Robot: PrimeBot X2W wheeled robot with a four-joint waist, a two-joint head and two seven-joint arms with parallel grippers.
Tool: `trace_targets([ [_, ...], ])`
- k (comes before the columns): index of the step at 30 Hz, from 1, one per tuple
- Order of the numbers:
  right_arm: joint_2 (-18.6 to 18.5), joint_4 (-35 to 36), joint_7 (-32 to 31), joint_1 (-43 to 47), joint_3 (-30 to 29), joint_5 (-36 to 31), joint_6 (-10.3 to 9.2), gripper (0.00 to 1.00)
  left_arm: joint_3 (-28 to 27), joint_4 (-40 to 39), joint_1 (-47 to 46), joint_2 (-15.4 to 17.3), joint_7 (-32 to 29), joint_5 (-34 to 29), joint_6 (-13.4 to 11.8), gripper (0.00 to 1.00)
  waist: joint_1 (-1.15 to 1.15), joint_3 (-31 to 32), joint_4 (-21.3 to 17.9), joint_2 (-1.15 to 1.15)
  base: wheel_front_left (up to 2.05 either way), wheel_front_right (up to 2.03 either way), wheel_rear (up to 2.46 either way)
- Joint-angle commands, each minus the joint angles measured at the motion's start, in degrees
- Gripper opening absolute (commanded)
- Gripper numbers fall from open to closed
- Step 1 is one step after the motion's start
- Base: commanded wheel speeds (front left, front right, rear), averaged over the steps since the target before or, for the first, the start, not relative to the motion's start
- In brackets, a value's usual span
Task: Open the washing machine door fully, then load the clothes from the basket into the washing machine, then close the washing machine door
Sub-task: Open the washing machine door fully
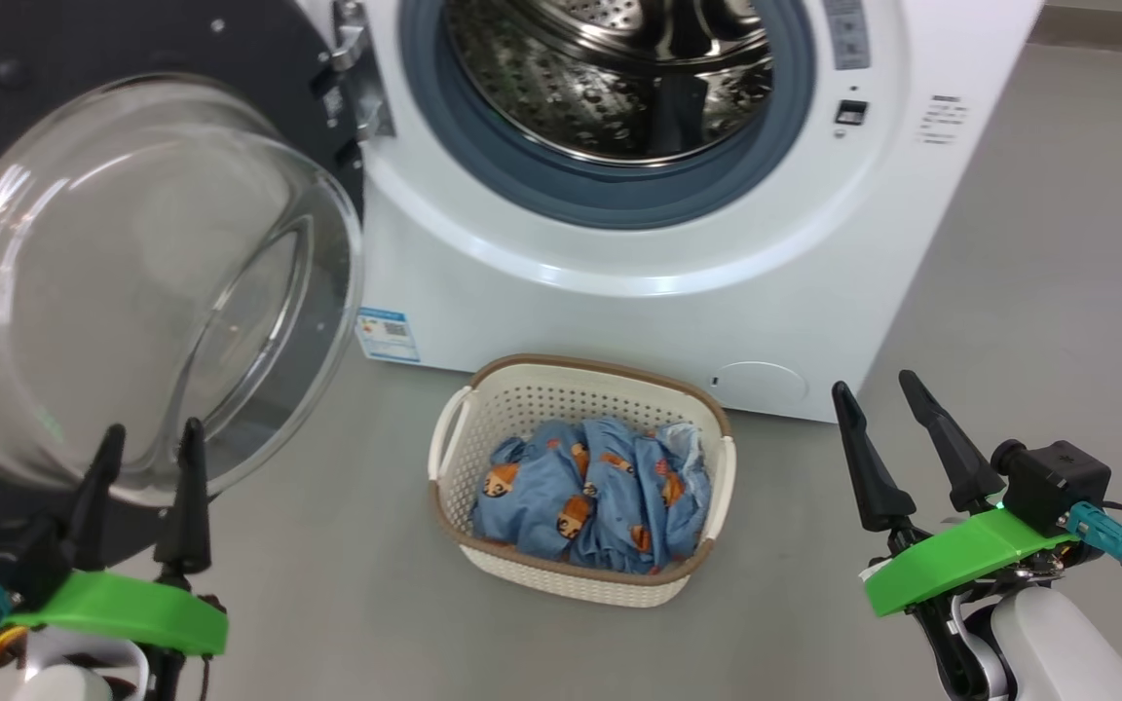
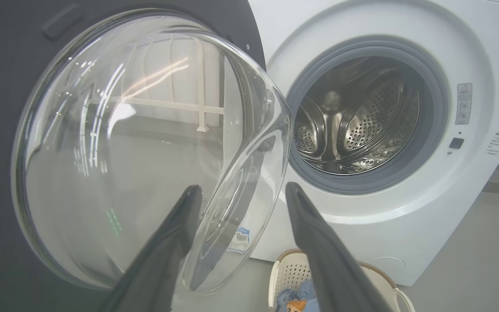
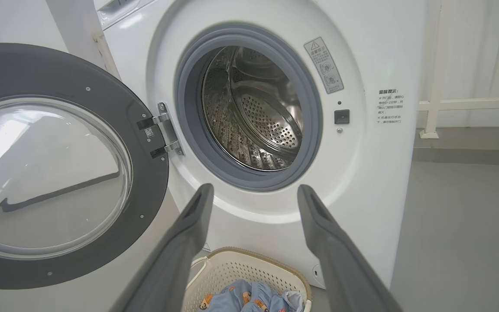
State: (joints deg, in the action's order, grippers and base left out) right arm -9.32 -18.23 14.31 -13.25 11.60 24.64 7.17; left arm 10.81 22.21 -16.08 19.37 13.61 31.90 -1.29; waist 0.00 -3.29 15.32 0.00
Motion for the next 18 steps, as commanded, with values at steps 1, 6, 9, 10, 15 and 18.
trace_targets([
  [1, -0.42, 1.71, 0.69, -0.26, 1.42, -0.74, 0.32, 1.00, -1.96, -2.73, -0.11, 1.61, -0.07, 0.12, -0.75, 1.00, 0.00, 0.59, -2.62, 0.00, 0.00, 0.00, 0.00],
  [6, -0.61, 2.30, 0.69, -0.37, 1.71, -1.12, 0.32, 1.00, -1.83, -6.57, 2.63, 0.66, -0.40, 0.44, -2.44, 1.00, 0.00, 0.79, -6.30, 0.00, 0.00, 0.00, 0.00],
  [9, -0.83, 2.43, 0.69, -0.44, 2.00, -1.60, 0.32, 1.00, -1.75, -7.78, 3.83, 0.03, -0.35, 0.66, -3.17, 1.00, 0.00, 0.94, -8.53, 0.00, 0.00, 0.00, 0.00],
  [10, -0.89, 2.48, 0.69, -0.47, 2.06, -1.71, 0.32, 1.00, -1.69, -8.11, 4.16, -0.15, -0.31, 0.69, -3.33, 1.00, 0.00, 0.98, -9.23, 0.00, 0.00, 0.00, 0.00],
  [15, -1.25, 2.68, 0.69, -0.59, 2.33, -2.12, 0.32, 1.00, -1.52, -9.61, 5.77, -0.82, -0.13, 0.81, -4.13, 1.00, 0.00, 0.99, -12.49, 0.00, 0.00, 0.00, 0.00],
  [18, -1.48, 2.86, 0.69, -0.68, 2.33, -2.27, 0.32, 1.00, -1.49, -10.17, 6.34, -1.03, 0.05, 0.74, -4.42, 1.00, 0.00, 0.89, -14.06, 0.00, 0.00, 0.00, 0.00],
])
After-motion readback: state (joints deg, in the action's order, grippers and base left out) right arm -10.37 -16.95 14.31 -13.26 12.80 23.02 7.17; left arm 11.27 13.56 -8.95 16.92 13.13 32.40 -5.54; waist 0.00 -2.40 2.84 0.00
